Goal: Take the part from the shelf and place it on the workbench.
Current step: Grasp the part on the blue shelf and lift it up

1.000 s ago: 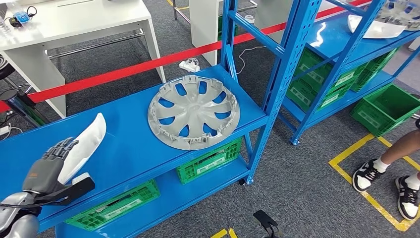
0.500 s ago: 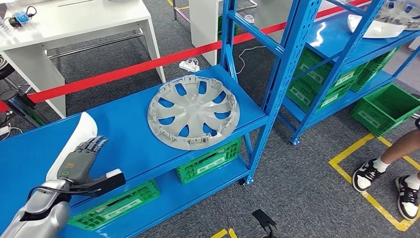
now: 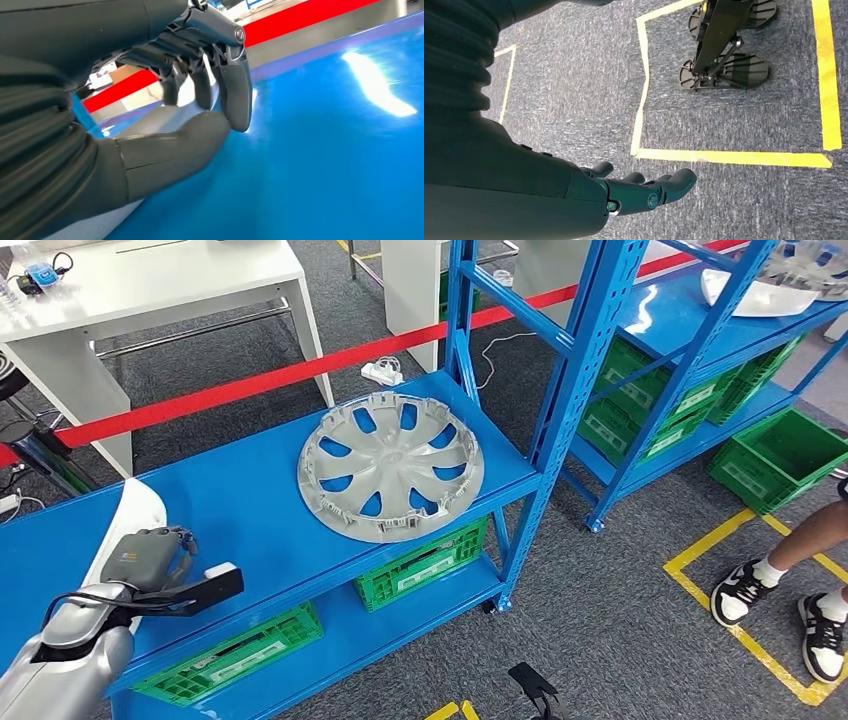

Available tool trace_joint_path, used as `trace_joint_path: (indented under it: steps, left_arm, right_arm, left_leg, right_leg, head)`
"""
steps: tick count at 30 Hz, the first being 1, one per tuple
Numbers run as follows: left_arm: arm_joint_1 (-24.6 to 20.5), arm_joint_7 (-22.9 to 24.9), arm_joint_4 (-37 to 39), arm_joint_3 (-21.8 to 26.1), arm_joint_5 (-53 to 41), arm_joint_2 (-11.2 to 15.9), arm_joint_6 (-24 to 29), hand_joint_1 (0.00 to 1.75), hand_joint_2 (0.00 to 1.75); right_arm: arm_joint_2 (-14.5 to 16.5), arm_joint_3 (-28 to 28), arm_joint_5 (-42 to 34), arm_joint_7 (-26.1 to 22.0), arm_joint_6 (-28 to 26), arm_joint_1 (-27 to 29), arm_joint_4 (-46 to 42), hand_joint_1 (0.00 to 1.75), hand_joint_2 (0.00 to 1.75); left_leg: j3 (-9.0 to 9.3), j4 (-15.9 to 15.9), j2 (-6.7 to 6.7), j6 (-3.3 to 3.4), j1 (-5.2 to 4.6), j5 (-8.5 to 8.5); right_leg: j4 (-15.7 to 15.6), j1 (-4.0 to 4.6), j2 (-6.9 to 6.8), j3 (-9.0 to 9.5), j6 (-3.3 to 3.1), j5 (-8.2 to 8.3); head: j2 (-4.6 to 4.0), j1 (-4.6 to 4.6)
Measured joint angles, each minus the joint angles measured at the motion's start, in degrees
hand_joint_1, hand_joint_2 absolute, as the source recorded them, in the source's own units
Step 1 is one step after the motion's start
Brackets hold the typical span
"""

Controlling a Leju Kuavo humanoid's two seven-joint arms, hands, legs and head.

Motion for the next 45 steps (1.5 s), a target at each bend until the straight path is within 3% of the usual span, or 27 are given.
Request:
trace_joint_path:
  steps: [1, 2, 5, 6, 13, 20, 28, 38, 45]
  left_arm:
    - [-0.2, -0.2, 0.2, 0.0, 0.3, 0.1, 0.1, 1.75, 1.75]
    - [-0.5, -0.4, 0.4, 0.0, 0.7, 0.2, 0.4, 1.56, 1.75]
    - [-1.0, -1.0, 0.7, 0.2, 1.7, 0.5, 1.3, 0.27, 1.75]
    - [-1.1, -1.2, 0.8, 0.3, 1.9, 0.5, 1.4, 0.03, 1.75]
    - [-1.1, -7.3, 0.7, 3.3, 9.8, 0.3, 2.2, 0.0, 1.75]
    - [-1.2, -7.3, 0.1, 5.9, 13.7, 0.1, -2.2, 0.0, 1.75]
    - [-2.0, 1.5, 0.9, 6.1, 11.5, 0.0, -6.9, 0.0, 1.75]
    - [-2.6, 12.9, 2.8, 4.9, 4.3, 0.0, -5.4, 0.0, 1.75]
    - [-2.6, 14.4, 3.8, 4.7, 4.0, 0.0, -5.7, 0.0, 1.75]
  right_arm:
    - [0.0, 0.0, 0.0, 0.0, 0.0, 0.0, 0.0, 0.0, 1.75]
    - [0.0, 0.0, 0.1, 0.0, 0.0, 0.0, 0.0, 0.0, 1.75]
    - [0.0, 0.0, 0.2, 0.1, 0.0, 0.0, 0.0, 0.0, 1.75]
    - [0.0, 0.0, 0.2, 0.1, 0.0, 0.0, 0.0, 0.0, 1.75]
    - [0.0, -0.2, 0.3, 0.0, 0.0, 0.0, 0.0, 0.0, 1.75]
    - [0.0, -0.9, 0.4, 0.1, 0.0, 0.0, 0.0, 0.0, 1.75]
    - [0.0, -1.4, 0.6, 0.2, 0.0, 0.0, 0.0, 0.0, 1.75]
    - [0.1, -1.5, 1.0, 0.6, 0.0, 0.0, 0.0, 0.0, 1.75]
    - [0.2, -1.6, 1.2, 0.9, 0.0, 0.0, 0.0, 0.0, 1.75]
  left_leg:
    - [0.0, 0.0, -0.01, 0.0, 0.0, 0.0]
    - [-0.01, 0.0, -0.02, 0.01, 0.0, 0.0]
    - [-0.01, 0.0, -0.01, 0.01, 0.0, 0.0]
    - [-0.01, 0.0, -0.01, 0.01, -0.01, 0.0]
    - [-0.01, 0.0, -0.01, 0.02, -0.02, 0.0]
    - [0.0, 0.0, -0.01, 0.02, -0.02, 0.0]
    - [0.0, 0.0, -0.01, 0.01, -0.02, 0.0]
    - [-0.01, 0.0, -0.01, 0.02, -0.02, 0.0]
    - [-0.01, 0.0, -0.01, 0.02, -0.02, 0.0]
  right_leg:
    - [0.0, 0.0, -0.01, 0.0, 0.0, 0.0]
    - [0.0, 0.01, -0.02, 0.0, 0.0, 0.0]
    - [0.0, 0.02, -0.03, 0.01, 0.0, -0.01]
    - [0.0, 0.01, -0.03, 0.01, 0.01, -0.01]
    - [0.0, 0.01, -0.04, 0.01, 0.01, -0.01]
    - [0.0, 0.0, -0.03, 0.01, 0.01, 0.0]
    - [0.0, 0.01, -0.03, 0.01, 0.01, -0.01]
    - [0.0, 0.0, -0.03, 0.01, 0.01, -0.01]
    - [0.0, 0.0, -0.03, 0.01, 0.01, -0.01]
  head:
    - [0.0, 0.01]
    - [0.0, 0.01]
    - [0.0, 0.01]
    - [0.0, 0.01]
    - [0.0, 0.01]
    - [0.0, 0.0]
    - [0.0, 0.01]
    - [0.0, 0.01]
    - [0.0, 0.01]
